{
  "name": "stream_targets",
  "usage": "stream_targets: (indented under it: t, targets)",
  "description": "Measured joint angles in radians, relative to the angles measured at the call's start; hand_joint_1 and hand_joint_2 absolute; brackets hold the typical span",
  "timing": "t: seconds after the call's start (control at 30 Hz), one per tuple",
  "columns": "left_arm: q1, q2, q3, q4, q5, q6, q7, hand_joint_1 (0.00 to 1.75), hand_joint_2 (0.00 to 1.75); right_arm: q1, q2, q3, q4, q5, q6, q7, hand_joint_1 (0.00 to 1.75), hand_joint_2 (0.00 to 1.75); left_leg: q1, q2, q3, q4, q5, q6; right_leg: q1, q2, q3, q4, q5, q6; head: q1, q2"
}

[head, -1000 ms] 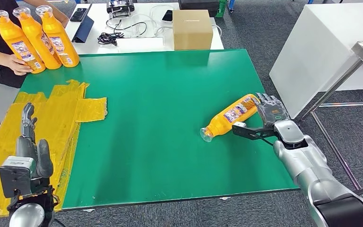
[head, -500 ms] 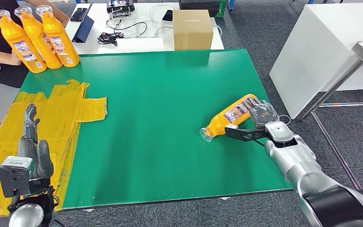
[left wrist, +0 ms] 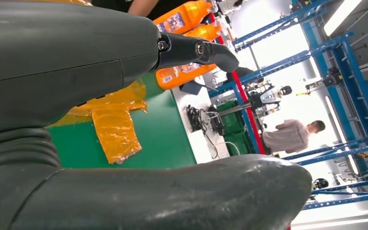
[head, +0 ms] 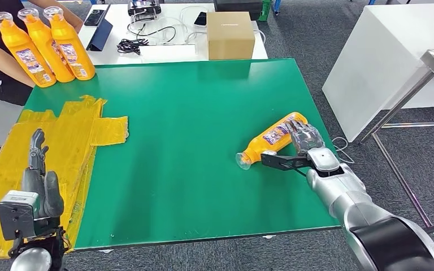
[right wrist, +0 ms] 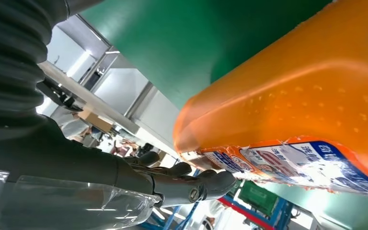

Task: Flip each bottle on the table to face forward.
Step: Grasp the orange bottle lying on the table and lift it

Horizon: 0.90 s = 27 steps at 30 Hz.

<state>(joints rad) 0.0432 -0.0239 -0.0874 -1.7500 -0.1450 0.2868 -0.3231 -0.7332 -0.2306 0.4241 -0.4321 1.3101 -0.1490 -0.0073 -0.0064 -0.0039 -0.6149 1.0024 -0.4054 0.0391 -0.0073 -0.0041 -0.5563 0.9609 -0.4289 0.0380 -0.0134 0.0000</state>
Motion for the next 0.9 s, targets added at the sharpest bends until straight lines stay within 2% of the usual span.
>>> stream_targets:
  t: [0.27,0.9]
  targets:
    - [0.010,0.002,0.000,-0.008,0.000,-0.012,0.012,0.00,0.00,-0.020,0.034,0.010,0.016,0.010,-0.001,-0.002,0.00,1.75,0.000,0.000,0.000,0.000,0.000,0.000,0.000,0.000,0.000,0.000,0.000,0.000,0.000,0.000]
    - [-0.002,0.001,-0.011,-0.009,0.010,-0.043,0.025,0.00,0.00,-0.031,0.161,0.029,0.026,-0.008,0.020,-0.024,0.00,1.75,0.001,0.000,0.000,0.000,0.001,-0.001,0.000,0.000,0.000,0.000,0.000,0.000,0.000,0.000]
